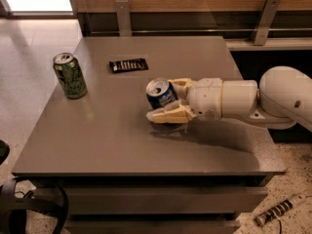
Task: Place pepsi can upright
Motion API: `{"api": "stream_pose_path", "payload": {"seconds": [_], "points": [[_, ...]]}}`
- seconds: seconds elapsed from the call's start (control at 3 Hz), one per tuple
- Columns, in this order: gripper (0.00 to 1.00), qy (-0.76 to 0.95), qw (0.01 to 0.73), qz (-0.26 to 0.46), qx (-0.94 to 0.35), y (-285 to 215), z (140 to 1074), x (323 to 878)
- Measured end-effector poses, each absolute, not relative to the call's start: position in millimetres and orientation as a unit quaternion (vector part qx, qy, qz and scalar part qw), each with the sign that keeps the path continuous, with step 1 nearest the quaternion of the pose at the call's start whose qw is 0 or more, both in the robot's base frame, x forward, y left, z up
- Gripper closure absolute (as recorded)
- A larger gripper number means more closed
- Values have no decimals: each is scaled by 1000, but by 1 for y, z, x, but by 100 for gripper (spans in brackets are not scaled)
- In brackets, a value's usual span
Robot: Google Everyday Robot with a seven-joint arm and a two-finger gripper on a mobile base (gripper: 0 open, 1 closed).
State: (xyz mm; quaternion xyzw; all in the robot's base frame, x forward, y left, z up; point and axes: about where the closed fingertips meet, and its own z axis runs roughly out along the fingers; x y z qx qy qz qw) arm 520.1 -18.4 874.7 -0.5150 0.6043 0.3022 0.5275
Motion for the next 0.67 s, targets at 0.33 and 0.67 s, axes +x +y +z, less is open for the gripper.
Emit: {"api": "stream_pose_path", "payload": {"seconds": [0.33, 0.67], "points": [[0, 604, 527, 303, -516, -17, 875, 520], [0, 604, 527, 303, -516, -17, 875, 520]]}}
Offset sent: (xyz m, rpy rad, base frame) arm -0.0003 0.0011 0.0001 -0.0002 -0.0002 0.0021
